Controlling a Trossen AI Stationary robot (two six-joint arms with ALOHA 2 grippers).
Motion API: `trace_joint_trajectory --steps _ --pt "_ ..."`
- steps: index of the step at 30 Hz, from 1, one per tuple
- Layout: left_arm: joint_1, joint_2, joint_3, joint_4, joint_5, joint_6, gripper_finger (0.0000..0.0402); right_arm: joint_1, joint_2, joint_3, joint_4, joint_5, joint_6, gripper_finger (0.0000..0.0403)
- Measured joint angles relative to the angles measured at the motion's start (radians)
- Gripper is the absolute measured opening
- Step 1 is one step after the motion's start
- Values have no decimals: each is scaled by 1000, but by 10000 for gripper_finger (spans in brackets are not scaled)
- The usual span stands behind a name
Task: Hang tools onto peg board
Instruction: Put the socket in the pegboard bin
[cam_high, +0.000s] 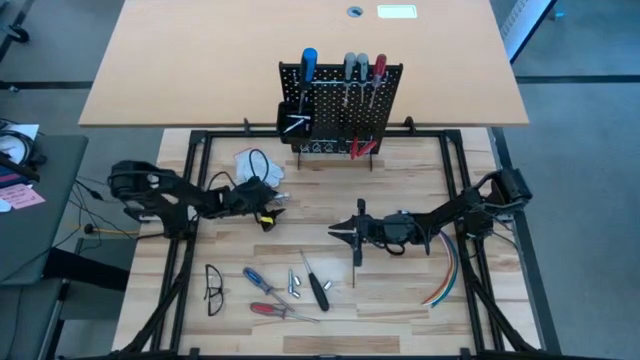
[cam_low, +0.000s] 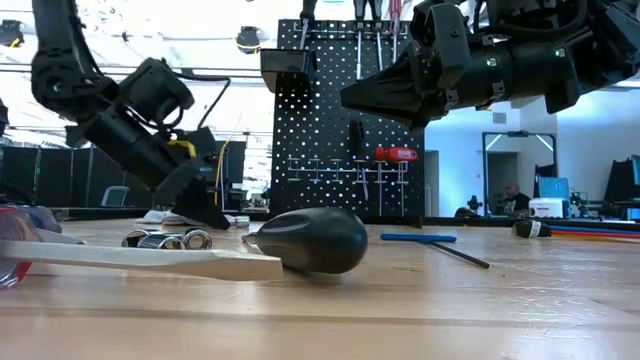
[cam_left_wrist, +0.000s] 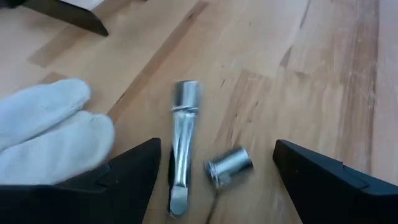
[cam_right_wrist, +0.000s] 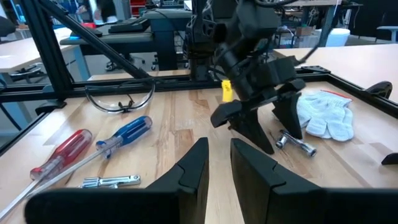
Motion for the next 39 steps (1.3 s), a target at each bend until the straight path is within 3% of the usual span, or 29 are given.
trace_joint_trajectory --steps 6,11,27,30,33,39 --pt "11 53 25 -4 65 -5 307 1 0 0 -1 0 0 76" --pt "9 45 28 -21 90 -23 276 2 0 0 -1 0 0 76" --pt "-4 40 45 -66 111 -69 72 2 0 0 -4 0 0 76" --pt "-24 -5 65 -124 113 -46 30 2 0 0 -4 0 0 76" --pt "-57 -96 86 -248 126 -25 26 2 0 0 -6 0 0 76" --pt "-196 -335 178 -460 -84 -10 29 2 0 0 -8 0 0 76"
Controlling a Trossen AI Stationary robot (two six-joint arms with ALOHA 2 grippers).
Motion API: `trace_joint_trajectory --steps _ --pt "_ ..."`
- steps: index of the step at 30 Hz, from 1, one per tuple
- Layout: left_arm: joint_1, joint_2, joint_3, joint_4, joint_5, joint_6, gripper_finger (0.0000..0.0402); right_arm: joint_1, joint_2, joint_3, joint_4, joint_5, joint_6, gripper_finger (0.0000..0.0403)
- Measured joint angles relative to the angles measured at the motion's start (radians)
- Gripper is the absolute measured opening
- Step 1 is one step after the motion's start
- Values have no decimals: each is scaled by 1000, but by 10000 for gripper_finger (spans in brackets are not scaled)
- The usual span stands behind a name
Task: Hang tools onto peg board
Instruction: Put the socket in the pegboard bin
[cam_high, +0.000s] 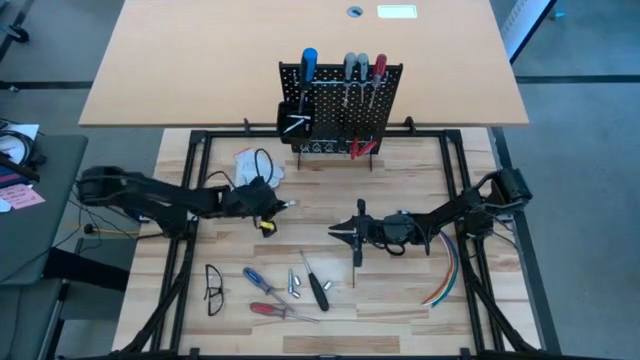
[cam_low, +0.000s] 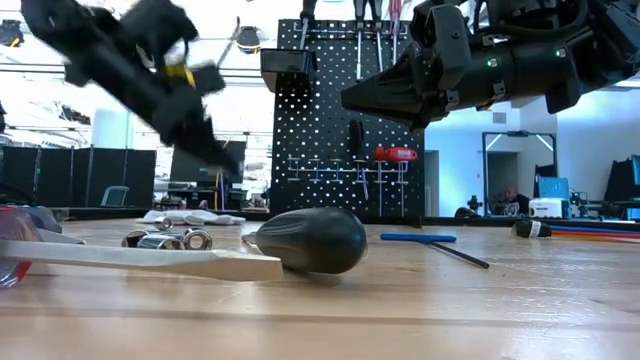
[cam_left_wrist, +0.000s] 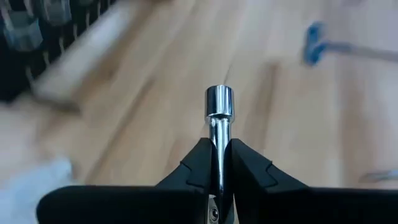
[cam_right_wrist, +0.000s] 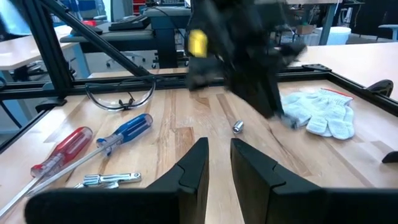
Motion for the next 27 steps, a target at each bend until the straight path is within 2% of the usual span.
trace_joint_trajectory --steps 4,7,10,13,20,23,27 --pt "-131 -101 95 18 -202 88 29 0 0 0 0 0 1 76" --pt "-193 -118 214 -3 -336 158 28 0 0 0 0 0 3 76" --pt "-202 -96 378 -67 -407 237 28 0 0 0 1 0 3 76" --pt "-155 -51 565 -193 -481 290 28 0 0 0 4 0 3 76" --pt "42 108 957 -573 -485 238 33 0 0 0 3 0 2 76" --pt "110 180 1063 -674 -472 220 35 2 0 0 1 0 2 76" --pt "166 259 1141 -762 -426 192 36 2 0 0 1 0 2 76"
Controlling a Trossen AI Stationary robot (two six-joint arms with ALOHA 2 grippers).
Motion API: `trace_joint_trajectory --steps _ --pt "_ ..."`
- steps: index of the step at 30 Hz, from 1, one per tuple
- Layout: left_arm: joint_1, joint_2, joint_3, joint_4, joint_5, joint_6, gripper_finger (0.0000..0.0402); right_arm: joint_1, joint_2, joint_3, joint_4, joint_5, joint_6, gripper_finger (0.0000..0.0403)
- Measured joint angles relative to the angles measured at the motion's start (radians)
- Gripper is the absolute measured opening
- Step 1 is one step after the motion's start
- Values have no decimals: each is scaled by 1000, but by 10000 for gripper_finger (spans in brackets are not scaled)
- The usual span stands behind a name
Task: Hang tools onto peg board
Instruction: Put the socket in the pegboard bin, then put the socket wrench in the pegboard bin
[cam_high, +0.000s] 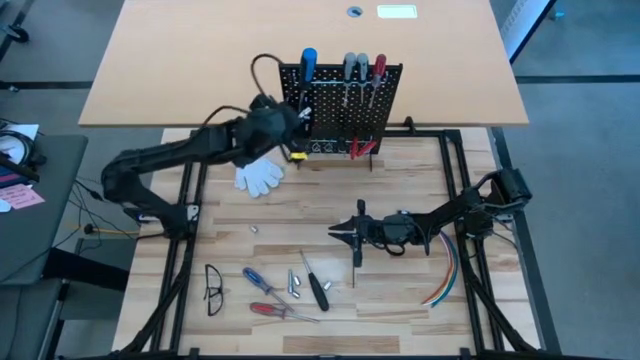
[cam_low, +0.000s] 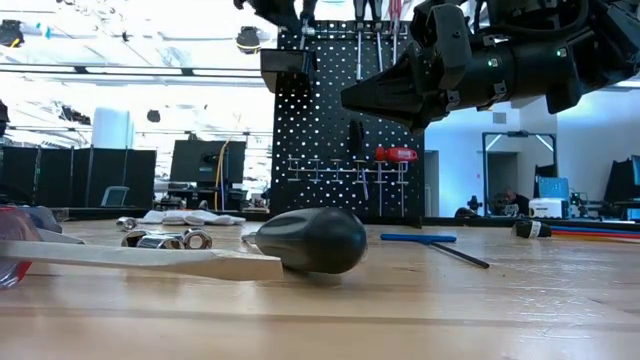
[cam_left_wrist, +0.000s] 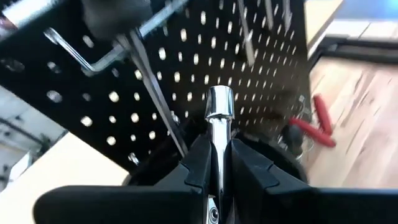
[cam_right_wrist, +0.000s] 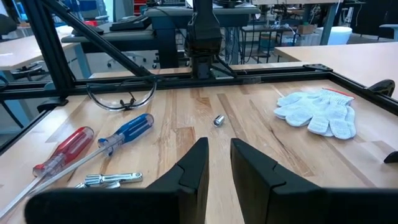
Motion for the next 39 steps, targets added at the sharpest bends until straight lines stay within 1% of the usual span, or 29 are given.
trace_joint_trajectory --steps 5,8,11,18,21,24,28,31,35,37,39 --pt "21 56 23 -67 -1 -2 38 0 0 0 -1 0 -1 76" --pt "26 71 23 -67 -1 -4 43 0 0 0 -1 0 -2 76" --pt "31 70 23 -66 -4 -6 64 0 0 0 -1 0 -2 76" --pt "31 54 24 -93 -8 -13 134 0 0 0 -1 0 -2 76" --pt "24 38 24 -136 -9 2 151 0 0 0 -1 0 -2 76" --pt "-9 -4 24 -177 -12 -5 156 0 0 0 -6 0 -2 76" --pt "-92 -78 24 -261 -11 -30 157 0 0 0 -17 0 -2 76" --pt "-189 -131 24 -363 -12 -113 157 0 0 0 -22 0 1 76" --pt "-381 -177 -29 -536 -11 -231 157 0 0 0 -26 0 6 76" --pt "-495 -180 -81 -634 -8 -309 157 2 0 0 -27 0 6 76" --pt "-613 -178 -154 -704 27 -402 157 6 0 0 -26 0 6 76"
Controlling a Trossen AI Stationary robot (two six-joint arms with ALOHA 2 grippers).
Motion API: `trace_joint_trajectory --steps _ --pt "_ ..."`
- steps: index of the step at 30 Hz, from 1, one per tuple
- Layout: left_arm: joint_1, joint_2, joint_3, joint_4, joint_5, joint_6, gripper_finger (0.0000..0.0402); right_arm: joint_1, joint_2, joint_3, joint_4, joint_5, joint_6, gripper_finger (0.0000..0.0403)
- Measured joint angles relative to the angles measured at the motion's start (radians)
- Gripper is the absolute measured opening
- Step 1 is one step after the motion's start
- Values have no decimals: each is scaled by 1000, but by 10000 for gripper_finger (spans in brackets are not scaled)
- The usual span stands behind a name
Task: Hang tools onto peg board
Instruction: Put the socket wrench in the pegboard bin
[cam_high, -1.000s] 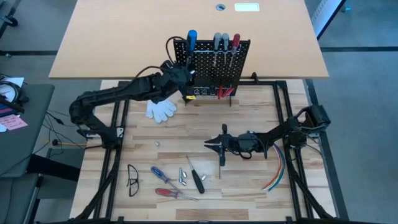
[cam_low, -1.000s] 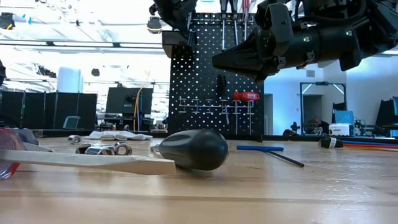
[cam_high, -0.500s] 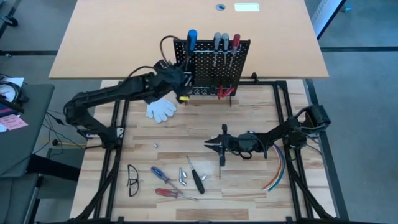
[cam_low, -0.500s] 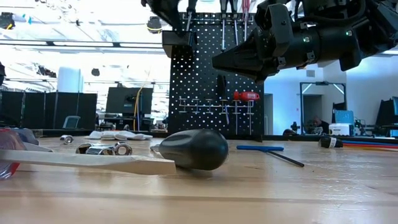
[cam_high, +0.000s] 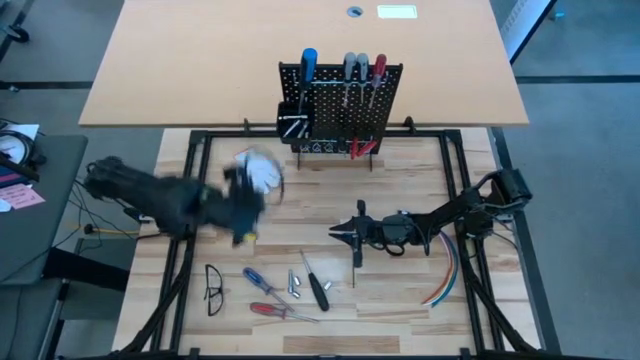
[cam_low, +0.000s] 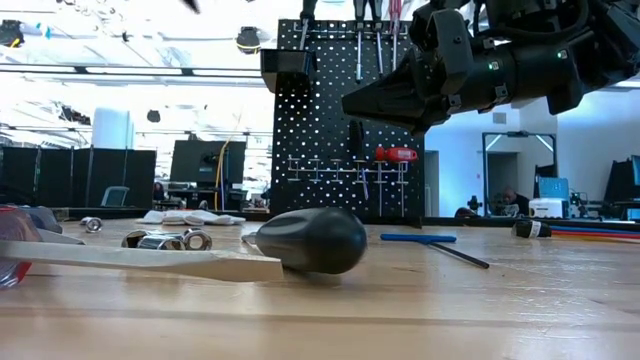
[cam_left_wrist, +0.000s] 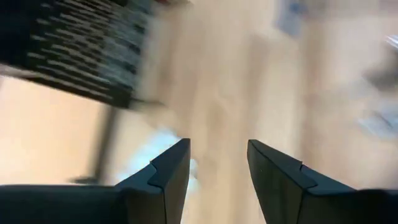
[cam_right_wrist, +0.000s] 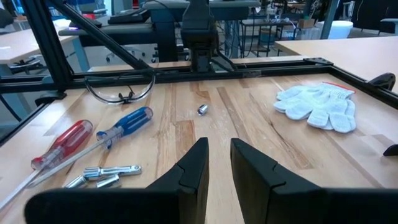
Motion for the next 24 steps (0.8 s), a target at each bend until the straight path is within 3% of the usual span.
trace_joint_trajectory --steps 3,7,13,17,24 --pt "-150 -1 -143 27 115 -132 157 0 0 0 0 0 0 76" --pt "-297 2 -367 229 195 -375 158 0 0 0 1 0 3 76" --pt "-345 0 -584 351 380 -616 172 -2 0 0 14 0 2 76" --pt "-331 0 -641 357 387 -588 175 -8 0 0 30 0 2 76" --pt "-296 -1 -695 384 250 -432 173 -15 0 0 27 0 2 76"
